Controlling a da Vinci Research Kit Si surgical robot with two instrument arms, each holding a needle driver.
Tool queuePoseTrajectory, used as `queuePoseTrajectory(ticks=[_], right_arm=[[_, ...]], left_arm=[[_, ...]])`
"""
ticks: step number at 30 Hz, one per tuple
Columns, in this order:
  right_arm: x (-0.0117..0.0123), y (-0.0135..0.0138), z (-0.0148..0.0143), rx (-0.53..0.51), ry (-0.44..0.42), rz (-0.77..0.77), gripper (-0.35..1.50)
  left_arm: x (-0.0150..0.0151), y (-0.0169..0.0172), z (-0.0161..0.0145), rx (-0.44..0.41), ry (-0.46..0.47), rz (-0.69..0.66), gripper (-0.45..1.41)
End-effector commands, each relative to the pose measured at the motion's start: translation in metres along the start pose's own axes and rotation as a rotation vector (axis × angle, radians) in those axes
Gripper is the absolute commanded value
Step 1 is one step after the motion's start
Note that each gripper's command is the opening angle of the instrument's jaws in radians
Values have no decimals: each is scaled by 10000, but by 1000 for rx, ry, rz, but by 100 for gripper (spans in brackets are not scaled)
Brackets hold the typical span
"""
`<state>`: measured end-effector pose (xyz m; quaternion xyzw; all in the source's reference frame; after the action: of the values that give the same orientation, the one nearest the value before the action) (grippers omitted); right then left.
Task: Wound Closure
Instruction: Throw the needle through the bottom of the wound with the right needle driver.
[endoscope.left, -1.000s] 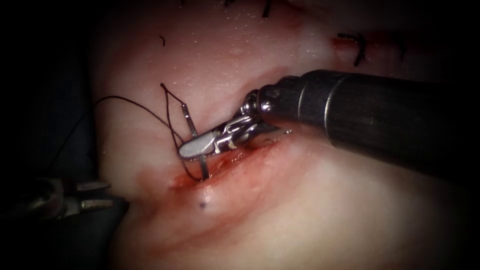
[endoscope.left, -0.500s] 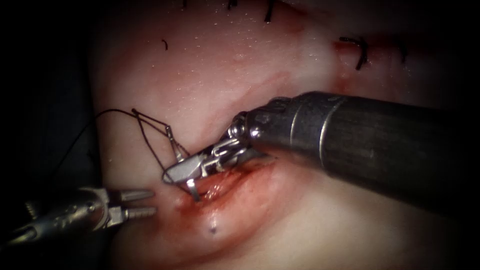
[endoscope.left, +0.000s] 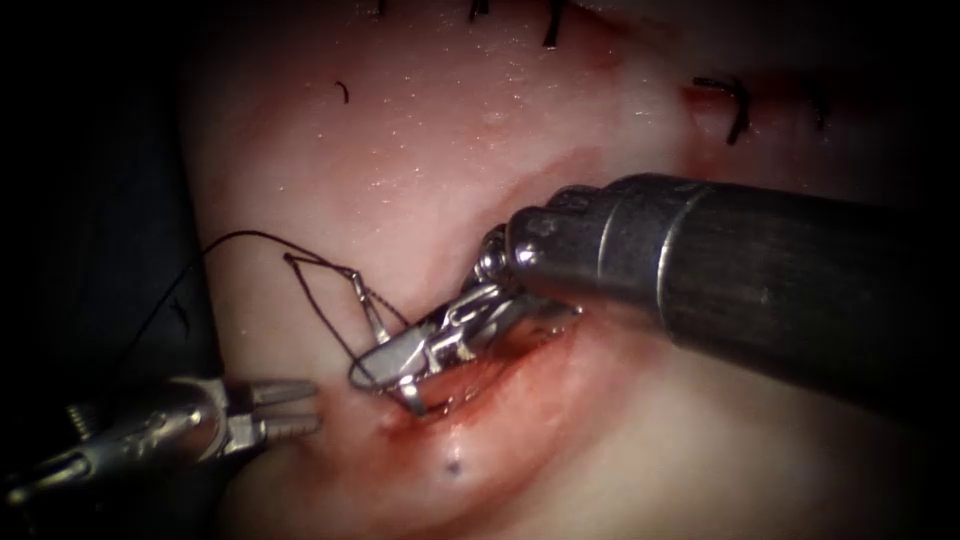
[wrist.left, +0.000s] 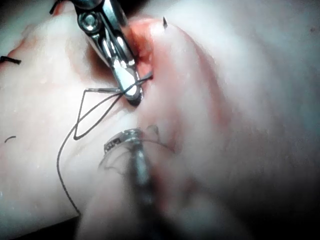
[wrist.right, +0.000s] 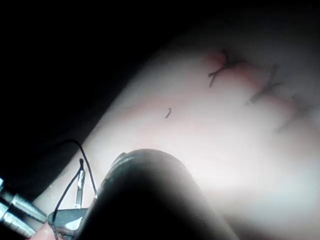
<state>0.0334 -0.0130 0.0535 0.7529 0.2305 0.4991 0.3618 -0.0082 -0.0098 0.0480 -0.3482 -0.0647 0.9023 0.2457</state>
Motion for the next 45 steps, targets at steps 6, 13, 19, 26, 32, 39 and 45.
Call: queuePoseTrajectory(ticks=[6, 13, 19, 26, 32, 39, 45], right_arm=[[1, -9, 0, 7, -3, 30, -35], [-7, -14, 0, 13, -5, 94, -35], [-10, -20, 3, 44, -10, 167, -35], [-8, -26, 3, 90, -16, 223, -35], [-7, -35, 3, 116, -11, 253, -35], [-9, -40, 3, 97, -3, 281, -35], [-15, -56, 9, 102, -10, 311, -35]], left_arm=[[0, -3, 7, 1, 3, 4, -6], [-5, -4, 9, -1, 6, 9, -6], [-6, -4, 8, -2, 6, 10, -5], [-6, -5, 8, -3, 6, 10, -5], [-7, -6, 7, -4, 6, 11, -5], [-8, -6, 7, -4, 7, 12, -6], [-9, -6, 8, -2, 10, 13, -6]])
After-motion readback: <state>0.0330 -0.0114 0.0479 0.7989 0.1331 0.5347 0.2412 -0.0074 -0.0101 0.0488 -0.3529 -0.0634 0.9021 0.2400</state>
